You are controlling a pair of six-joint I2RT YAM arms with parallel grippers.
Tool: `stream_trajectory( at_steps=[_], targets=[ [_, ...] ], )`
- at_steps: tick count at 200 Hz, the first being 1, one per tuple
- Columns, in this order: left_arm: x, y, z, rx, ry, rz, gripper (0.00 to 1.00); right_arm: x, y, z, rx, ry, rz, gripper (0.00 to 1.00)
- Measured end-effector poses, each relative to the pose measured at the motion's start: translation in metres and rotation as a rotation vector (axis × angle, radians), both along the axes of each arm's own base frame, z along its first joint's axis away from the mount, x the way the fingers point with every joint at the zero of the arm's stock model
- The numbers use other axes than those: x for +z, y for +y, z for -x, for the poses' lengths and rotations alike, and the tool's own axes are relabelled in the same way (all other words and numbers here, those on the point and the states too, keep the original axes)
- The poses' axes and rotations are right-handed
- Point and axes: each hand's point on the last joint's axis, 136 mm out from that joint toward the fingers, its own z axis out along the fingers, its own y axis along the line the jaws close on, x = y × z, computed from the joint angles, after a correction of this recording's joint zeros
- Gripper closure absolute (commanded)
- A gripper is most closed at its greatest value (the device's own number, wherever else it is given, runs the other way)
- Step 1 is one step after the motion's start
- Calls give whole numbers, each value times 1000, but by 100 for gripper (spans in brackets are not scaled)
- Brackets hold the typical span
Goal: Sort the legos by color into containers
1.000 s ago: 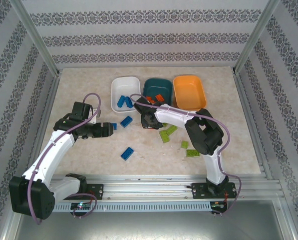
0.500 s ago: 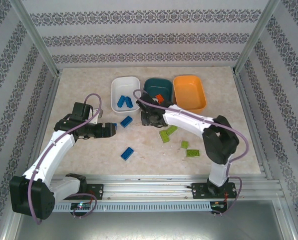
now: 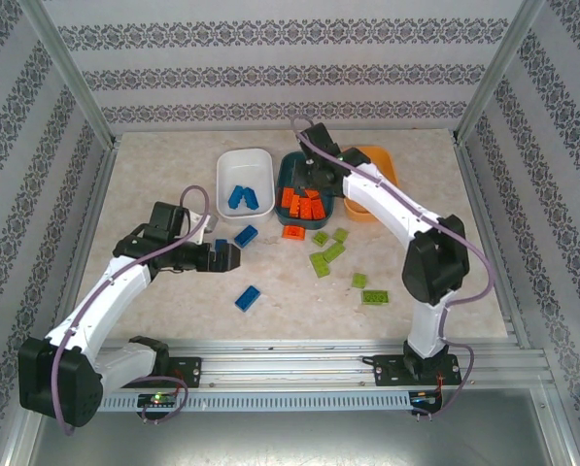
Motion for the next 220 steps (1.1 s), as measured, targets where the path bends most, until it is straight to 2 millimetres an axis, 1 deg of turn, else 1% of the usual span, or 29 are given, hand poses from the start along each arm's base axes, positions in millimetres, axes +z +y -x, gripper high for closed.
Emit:
stream_trajectory(
  at_steps=[20,52,72,92,104,117,148,169,181,202,220],
  targets=[
    [2,-11,7,-46,1,16,0,-20,-3,-23,-5,26,6,70],
    [3,-23,14,-97,0,31,0,-53,1,-43,8,75,4,70],
    [1,-25,16,-109,-2,27,0,-66,6,-53,19,89,-3,69],
    [-3,-24,15,-107,-4,-1,0,-72,9,-60,26,93,-15,68],
    [-8,-23,15,-110,-1,-29,0,-74,11,-61,29,98,-19,66],
    [-19,-26,17,-133,20,-67,0,-75,9,-61,30,104,-24,64],
    [-56,-34,32,-211,128,-194,0,-75,8,-61,34,110,-38,55],
    [-66,-34,39,-230,156,-242,2,-75,3,-63,36,112,-40,47],
    [-67,-34,40,-236,155,-256,3,-78,-1,-59,39,121,-35,44],
    [-71,-38,42,-258,160,-285,7,-79,-11,-48,36,141,-23,42],
    [-80,-43,46,-286,183,-312,9,-71,-23,-30,28,151,-22,41]
  ],
)
